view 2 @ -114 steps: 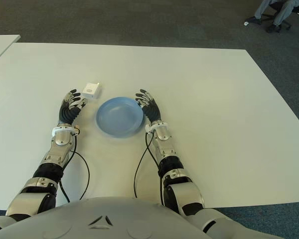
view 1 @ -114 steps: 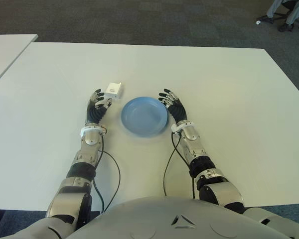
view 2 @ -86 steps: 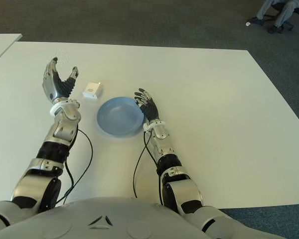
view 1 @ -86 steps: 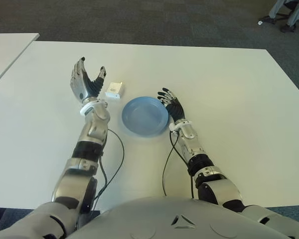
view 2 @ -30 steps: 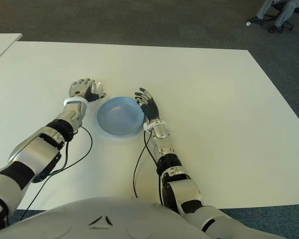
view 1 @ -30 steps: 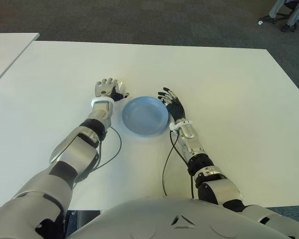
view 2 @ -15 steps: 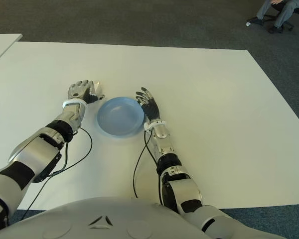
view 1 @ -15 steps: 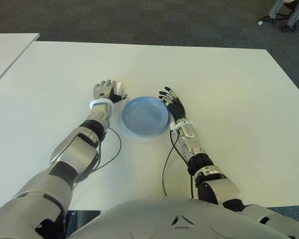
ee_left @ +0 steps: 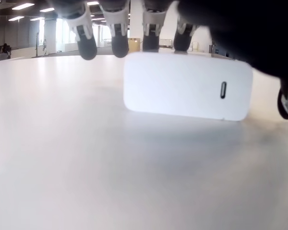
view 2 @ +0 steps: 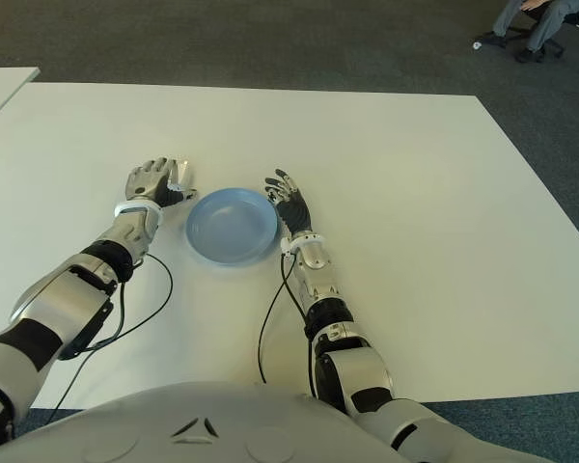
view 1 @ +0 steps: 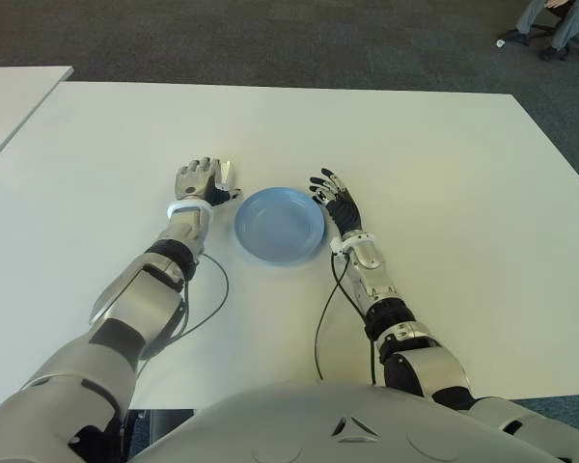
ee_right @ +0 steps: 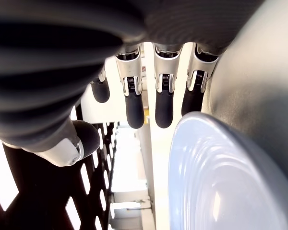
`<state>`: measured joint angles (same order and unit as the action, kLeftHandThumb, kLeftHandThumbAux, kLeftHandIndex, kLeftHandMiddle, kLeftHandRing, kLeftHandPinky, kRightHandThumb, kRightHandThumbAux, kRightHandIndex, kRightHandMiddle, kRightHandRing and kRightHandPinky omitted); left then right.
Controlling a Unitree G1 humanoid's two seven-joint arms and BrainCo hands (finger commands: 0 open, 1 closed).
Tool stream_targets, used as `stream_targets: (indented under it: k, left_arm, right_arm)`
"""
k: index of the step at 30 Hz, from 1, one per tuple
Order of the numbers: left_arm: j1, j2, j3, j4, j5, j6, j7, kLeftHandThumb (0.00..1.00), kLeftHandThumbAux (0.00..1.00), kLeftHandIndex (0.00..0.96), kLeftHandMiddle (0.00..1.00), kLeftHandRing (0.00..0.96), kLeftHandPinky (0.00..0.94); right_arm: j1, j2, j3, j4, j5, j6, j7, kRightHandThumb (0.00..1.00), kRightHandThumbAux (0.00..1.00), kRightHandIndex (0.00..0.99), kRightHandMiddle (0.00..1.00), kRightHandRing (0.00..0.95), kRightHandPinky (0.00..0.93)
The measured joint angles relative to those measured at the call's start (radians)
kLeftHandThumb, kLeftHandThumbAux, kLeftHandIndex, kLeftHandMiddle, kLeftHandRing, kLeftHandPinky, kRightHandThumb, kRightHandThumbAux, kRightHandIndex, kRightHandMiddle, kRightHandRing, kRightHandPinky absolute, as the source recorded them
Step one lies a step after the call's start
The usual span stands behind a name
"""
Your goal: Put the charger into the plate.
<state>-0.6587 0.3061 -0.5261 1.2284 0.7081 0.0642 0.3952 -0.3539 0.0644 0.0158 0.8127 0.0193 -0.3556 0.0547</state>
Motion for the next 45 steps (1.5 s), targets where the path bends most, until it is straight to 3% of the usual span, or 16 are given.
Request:
stream_targets:
  k: [6, 24, 30, 38, 41, 45]
  left_arm:
    - [0.018, 0.03, -0.005, 0.009, 0.001, -0.068, 0.007, 0.109, 0.411, 0.0, 0.0, 0.0, 0.0]
    - [0.058, 0.079, -0.048, 0.007, 0.005, -0.159, 0.088, 0.065, 0.476, 0.003, 0.016, 0.0, 0.003]
    - [0.063, 0.096, -0.073, 0.006, 0.012, -0.181, 0.114, 0.058, 0.485, 0.026, 0.05, 0.029, 0.061]
    - [0.079, 0.112, -0.095, 0.006, 0.026, -0.219, 0.164, 0.143, 0.503, 0.102, 0.183, 0.181, 0.242]
    - [0.083, 0.129, -0.119, 0.006, 0.046, -0.241, 0.196, 0.19, 0.506, 0.207, 0.366, 0.346, 0.357]
    - [0.09, 0.155, -0.156, 0.006, 0.085, -0.269, 0.253, 0.213, 0.507, 0.262, 0.474, 0.45, 0.444]
  right_arm:
    - [0.002, -0.009, -0.004, 0.0, 0.001, -0.002, 0.008, 0.0, 0.551, 0.09, 0.244, 0.219, 0.197]
    - [0.003, -0.014, -0.016, 0.0, 0.001, -0.005, 0.023, 0.0, 0.55, 0.1, 0.26, 0.239, 0.219]
    - [0.003, -0.017, -0.019, 0.001, 0.001, -0.007, 0.025, 0.0, 0.548, 0.101, 0.262, 0.245, 0.227]
    - [0.003, -0.018, -0.021, 0.003, 0.001, -0.011, 0.024, 0.0, 0.548, 0.102, 0.268, 0.249, 0.225]
    - [0.003, -0.018, -0.021, 0.003, 0.0, -0.011, 0.021, 0.0, 0.545, 0.104, 0.265, 0.244, 0.214]
    - [0.003, -0.018, -0.02, 0.003, -0.002, -0.011, 0.013, 0.0, 0.541, 0.107, 0.266, 0.244, 0.219]
